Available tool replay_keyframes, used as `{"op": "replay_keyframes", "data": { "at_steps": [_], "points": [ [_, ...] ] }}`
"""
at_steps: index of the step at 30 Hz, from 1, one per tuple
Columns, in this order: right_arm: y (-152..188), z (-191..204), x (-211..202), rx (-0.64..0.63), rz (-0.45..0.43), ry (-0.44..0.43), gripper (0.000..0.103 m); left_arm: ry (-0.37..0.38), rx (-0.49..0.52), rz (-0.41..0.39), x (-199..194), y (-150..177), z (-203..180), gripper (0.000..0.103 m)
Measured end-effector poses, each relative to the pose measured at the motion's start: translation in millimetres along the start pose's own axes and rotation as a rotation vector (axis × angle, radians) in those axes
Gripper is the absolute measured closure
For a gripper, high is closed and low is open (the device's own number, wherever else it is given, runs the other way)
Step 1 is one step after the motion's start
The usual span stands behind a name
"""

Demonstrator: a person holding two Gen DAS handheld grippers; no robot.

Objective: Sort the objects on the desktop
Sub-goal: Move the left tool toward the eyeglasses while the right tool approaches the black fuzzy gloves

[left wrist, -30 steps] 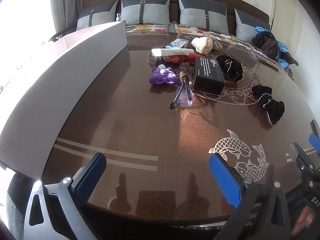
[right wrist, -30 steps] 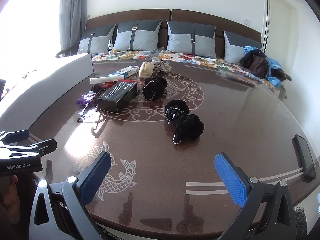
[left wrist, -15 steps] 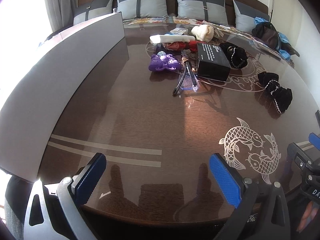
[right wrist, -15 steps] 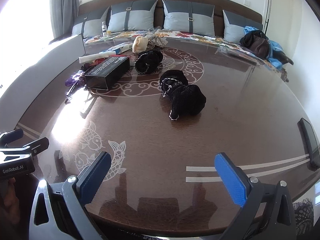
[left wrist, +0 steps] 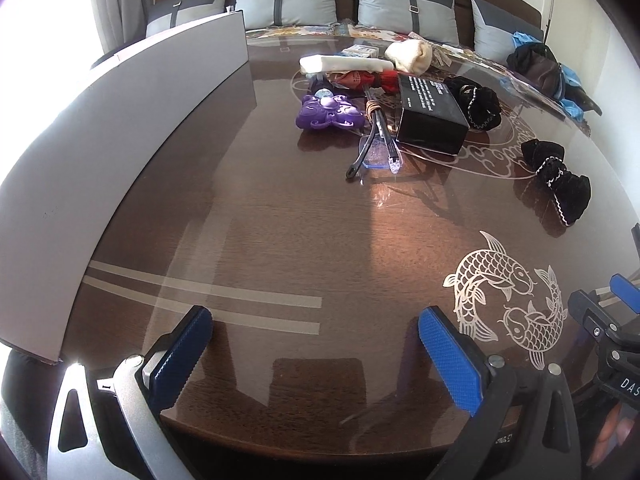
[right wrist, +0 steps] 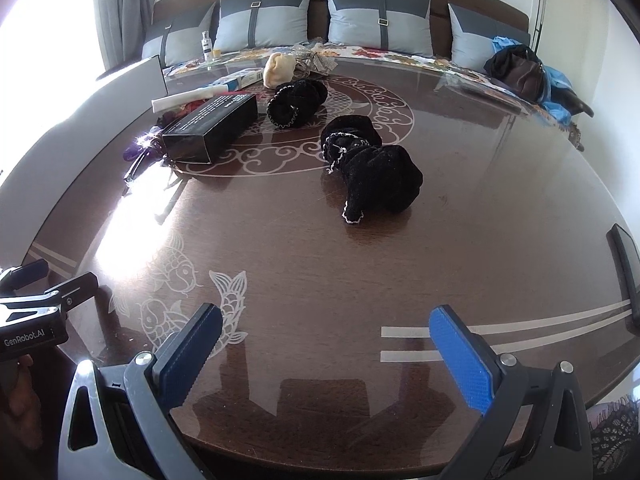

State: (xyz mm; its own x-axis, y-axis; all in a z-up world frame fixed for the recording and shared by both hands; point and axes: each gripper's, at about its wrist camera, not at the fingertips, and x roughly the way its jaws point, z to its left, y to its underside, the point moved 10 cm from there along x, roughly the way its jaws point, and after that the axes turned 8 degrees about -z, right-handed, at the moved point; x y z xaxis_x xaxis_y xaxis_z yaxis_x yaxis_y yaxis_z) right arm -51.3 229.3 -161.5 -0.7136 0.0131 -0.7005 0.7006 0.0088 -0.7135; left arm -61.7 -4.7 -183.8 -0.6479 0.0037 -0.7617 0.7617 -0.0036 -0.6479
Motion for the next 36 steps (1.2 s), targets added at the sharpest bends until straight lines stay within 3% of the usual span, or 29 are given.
{"op": "replay_keyframes", "data": {
  "at_steps": [22, 31, 36],
  "points": [
    [0.2, -5.5, 6.9, 0.051, 0.022, -0.024, 0.0, 0.022, 0.028, -0.028, 1.0, -2.4, -1.7, 0.0],
    [-1.7, -6.2, 16.8, -0.019, 0.084, -0.017, 0.0, 0.037, 0.048, 0.097, 21.3, -19.7, -5.6, 0.0],
    [-14.5, -4.4, 31.3, -0.052, 0.087, -0.047, 0.0, 0.058, 0.075, 0.105, 41.3, -42.6, -9.9, 0.0]
  ]
}}
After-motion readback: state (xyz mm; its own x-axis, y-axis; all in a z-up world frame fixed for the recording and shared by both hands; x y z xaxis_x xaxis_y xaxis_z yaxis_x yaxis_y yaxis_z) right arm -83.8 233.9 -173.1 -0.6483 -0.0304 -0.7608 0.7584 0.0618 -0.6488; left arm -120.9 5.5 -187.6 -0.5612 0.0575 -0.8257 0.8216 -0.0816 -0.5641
